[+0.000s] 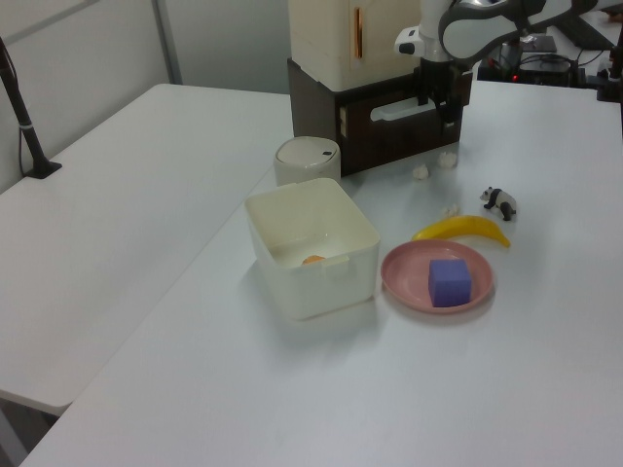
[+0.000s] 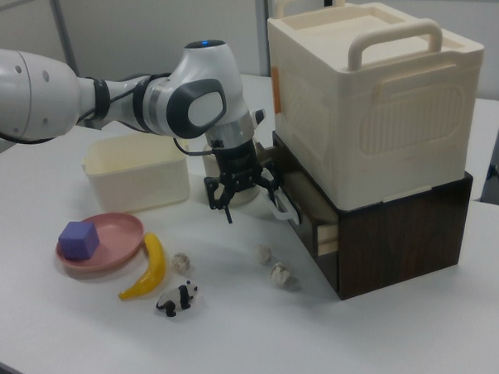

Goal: Slide open the drawer
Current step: 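Pull the drawer handle outward with the gripper, sliding the drawer out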

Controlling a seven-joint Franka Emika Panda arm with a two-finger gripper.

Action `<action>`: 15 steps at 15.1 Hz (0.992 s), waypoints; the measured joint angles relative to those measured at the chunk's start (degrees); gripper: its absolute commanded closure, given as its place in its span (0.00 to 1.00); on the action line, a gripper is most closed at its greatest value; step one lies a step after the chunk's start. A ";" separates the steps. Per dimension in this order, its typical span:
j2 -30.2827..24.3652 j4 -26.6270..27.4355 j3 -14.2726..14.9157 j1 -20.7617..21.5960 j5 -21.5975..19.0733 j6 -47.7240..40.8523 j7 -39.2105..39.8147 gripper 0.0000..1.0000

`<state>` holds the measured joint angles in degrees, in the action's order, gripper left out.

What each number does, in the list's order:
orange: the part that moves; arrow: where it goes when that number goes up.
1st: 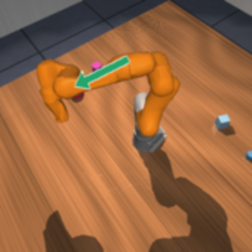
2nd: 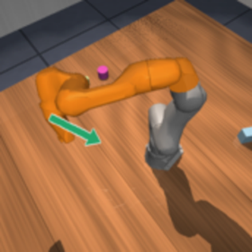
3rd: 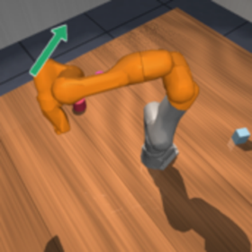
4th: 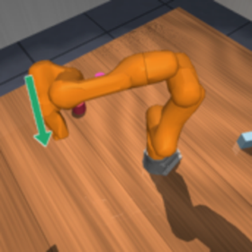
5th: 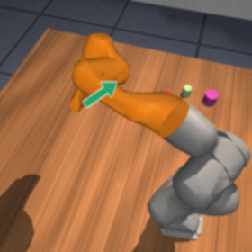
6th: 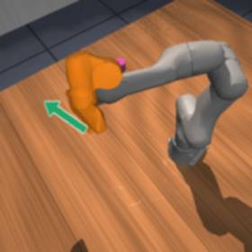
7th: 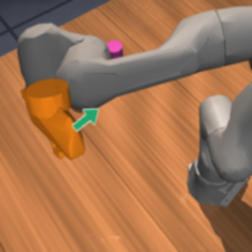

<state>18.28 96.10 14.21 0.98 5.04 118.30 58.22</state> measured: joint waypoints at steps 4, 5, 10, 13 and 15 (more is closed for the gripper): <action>-1.74 0.00 -0.21 1.75 -0.32 -5.17 -0.08 0.00; -2.21 0.02 -0.26 2.34 -0.33 -6.24 -0.21 0.00; -2.89 0.16 -0.33 3.13 -0.33 -8.07 -0.28 0.00; -3.23 0.04 -0.40 3.13 -1.48 -8.08 -5.04 0.00; -4.92 -0.60 -0.53 3.14 -3.55 -8.91 -10.06 0.00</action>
<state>13.36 95.50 13.68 4.11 1.49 109.39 48.16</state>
